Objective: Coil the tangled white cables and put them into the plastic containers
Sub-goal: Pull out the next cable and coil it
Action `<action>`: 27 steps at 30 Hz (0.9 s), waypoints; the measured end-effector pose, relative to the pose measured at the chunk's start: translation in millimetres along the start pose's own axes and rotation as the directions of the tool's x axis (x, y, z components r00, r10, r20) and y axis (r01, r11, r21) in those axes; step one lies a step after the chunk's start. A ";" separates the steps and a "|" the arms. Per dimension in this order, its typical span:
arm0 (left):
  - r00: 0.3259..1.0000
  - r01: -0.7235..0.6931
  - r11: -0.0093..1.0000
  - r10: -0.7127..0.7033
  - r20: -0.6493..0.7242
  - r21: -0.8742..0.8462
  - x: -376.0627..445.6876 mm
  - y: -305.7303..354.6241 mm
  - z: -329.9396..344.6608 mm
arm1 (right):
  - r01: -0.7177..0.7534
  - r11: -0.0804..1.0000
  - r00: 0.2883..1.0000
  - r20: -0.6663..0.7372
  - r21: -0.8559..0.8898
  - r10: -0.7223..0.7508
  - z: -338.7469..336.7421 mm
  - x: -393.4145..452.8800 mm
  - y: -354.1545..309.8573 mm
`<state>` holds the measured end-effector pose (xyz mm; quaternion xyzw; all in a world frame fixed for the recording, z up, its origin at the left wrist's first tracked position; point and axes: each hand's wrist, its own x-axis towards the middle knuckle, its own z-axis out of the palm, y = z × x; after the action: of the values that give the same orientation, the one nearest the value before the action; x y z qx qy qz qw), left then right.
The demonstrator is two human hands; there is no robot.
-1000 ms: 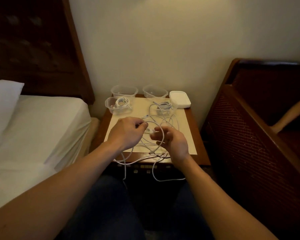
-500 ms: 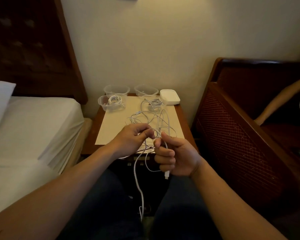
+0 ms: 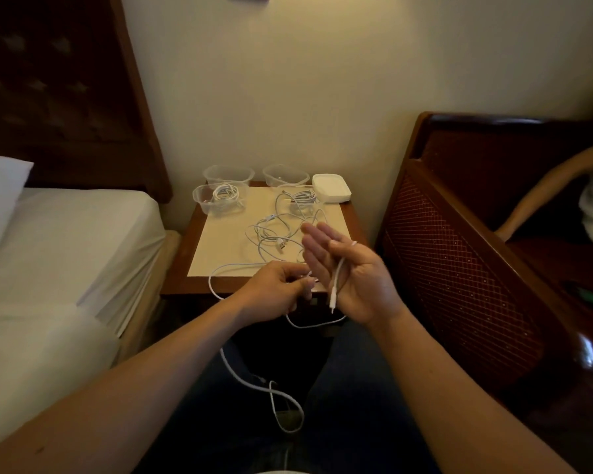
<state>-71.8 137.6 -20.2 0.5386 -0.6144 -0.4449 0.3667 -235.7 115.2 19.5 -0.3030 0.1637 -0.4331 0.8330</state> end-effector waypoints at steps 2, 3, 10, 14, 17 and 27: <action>1.000 0.018 0.999 -0.018 0.001 0.029 -7.1 3.4 3.1 | 0.016 0.997 0.999 -0.028 -0.073 -0.018 -6.5 0.9 -4.9; 0.999 0.028 0.997 -0.029 0.019 0.067 -9.4 4.8 5.0 | 0.019 0.991 0.998 -0.054 -0.133 -0.026 -10.0 2.0 -4.0; 0.968 0.087 0.909 -0.174 0.181 0.407 -17.7 29.6 10.0 | 0.080 0.879 0.951 -0.229 -0.470 -0.209 -11.8 12.6 10.5; 0.976 0.017 0.773 -0.151 0.158 0.634 -15.3 40.4 2.9 | 0.047 0.346 0.896 -0.114 -0.937 -0.430 -16.0 17.0 10.3; 0.990 -0.038 0.704 -0.073 0.125 0.709 -11.6 43.2 -6.6 | -0.055 -0.188 0.960 0.000 -0.981 -0.281 -28.5 15.1 -0.3; 0.958 -0.221 0.907 0.270 -0.093 0.358 -9.3 34.6 -33.5 | -0.453 0.713 0.840 0.014 -0.535 0.543 -21.0 2.0 14.7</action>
<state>-50.9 142.6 23.8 0.5424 -0.7182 -0.2423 0.3623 -236.7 112.3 -6.0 -0.4928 0.2767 -0.1050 0.8183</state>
